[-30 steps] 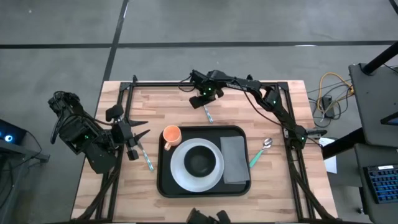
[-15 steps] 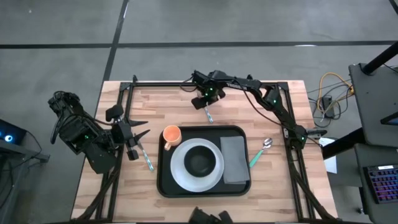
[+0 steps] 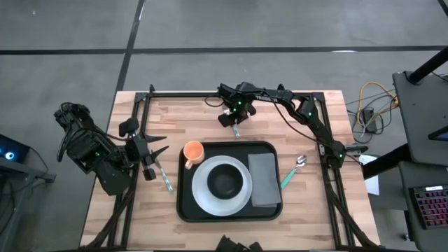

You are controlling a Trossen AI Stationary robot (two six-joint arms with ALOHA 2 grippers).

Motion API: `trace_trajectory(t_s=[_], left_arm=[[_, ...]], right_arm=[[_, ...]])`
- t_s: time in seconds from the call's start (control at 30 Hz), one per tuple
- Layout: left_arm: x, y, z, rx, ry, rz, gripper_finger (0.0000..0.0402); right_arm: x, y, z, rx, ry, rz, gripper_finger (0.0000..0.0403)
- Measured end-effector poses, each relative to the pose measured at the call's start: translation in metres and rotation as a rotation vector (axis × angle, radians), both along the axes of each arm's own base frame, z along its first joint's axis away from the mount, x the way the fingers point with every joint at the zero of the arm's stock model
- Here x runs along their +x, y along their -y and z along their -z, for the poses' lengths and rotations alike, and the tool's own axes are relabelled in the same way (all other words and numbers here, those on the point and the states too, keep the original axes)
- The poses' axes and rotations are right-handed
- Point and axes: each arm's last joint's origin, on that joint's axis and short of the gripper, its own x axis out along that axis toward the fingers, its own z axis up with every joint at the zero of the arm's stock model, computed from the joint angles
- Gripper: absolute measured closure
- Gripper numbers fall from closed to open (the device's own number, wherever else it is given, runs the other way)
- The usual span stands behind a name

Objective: Set up tray
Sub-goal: Put the green fork on top of the gray napkin

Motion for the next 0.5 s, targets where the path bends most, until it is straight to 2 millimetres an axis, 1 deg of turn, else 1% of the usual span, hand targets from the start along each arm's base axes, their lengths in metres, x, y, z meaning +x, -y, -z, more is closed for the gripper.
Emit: trace_trajectory(t_s=[0.17, 0.27, 0.37, 0.5], left_arm=[[0.0001, 0.0001, 0.0000, -0.002, 0.001, 0.000, 0.0291], [0.0001, 0.0001, -0.0001, -0.002, 0.002, 0.000, 0.0291], [0.0001, 0.0001, 0.0000, -0.002, 0.002, 0.000, 0.0291], [0.0002, 0.0002, -0.0001, -0.002, 0.002, 0.000, 0.0291]], right_arm=[[0.0000, -0.0006, 0.0000, -0.006, -0.006, -0.001, 0.0243], [-0.0003, -0.0012, 0.0001, -0.005, -0.012, -0.002, 0.0254], [-0.0007, -0.0017, 0.0002, -0.006, -0.020, -0.004, 0.0277], [-0.0003, -0.0036, 0.0002, -0.006, -0.024, -0.013, 0.0322]])
